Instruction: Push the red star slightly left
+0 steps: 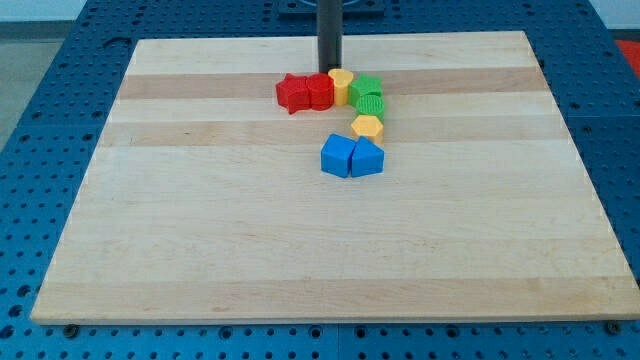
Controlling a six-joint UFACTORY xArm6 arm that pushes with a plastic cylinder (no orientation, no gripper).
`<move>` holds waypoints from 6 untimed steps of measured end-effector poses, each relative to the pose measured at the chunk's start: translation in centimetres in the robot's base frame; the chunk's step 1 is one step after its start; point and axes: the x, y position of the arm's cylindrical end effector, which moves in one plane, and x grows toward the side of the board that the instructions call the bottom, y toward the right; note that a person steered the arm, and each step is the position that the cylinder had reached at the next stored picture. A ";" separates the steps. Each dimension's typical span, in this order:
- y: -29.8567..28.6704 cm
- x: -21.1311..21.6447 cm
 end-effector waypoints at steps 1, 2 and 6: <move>-3.0 0.5; -5.1 1.3; -13.3 2.8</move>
